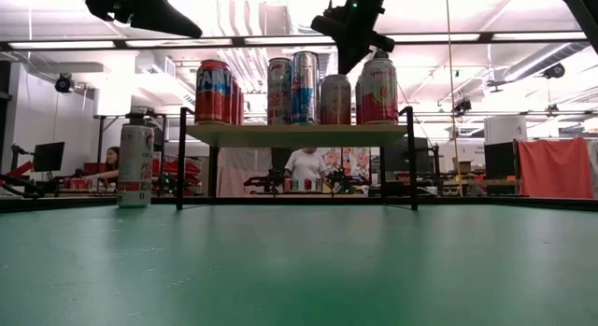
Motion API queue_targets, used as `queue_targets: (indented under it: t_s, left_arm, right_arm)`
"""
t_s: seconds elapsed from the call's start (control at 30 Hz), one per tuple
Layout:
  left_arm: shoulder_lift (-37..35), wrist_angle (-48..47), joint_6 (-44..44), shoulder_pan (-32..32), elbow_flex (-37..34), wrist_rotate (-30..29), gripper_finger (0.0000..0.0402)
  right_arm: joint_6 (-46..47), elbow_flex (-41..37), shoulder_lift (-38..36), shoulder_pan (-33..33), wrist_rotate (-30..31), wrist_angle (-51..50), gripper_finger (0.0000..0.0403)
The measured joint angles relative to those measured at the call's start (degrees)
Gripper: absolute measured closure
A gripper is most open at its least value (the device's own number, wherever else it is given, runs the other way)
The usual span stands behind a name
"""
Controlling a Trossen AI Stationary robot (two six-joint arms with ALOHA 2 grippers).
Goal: Place canned beverage on shelf
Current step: Adjust the white orange soda can on the shelf
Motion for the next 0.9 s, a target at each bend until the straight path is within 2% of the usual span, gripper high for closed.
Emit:
queue_targets:
  t_s: [0.53,0.9]
  left_arm:
    - [0.0,0.0,0.0,0.0,0.0,0.0,0.0402]
    - [0.0,1.1,0.0,0.0,0.0,0.0,0.0402]
  right_arm:
    - [-1.1,1.8,-1.1,0.5,0.4,0.1,0.0394]
    - [-2.7,6.4,-2.5,5.7,0.6,0.7,0.0394]
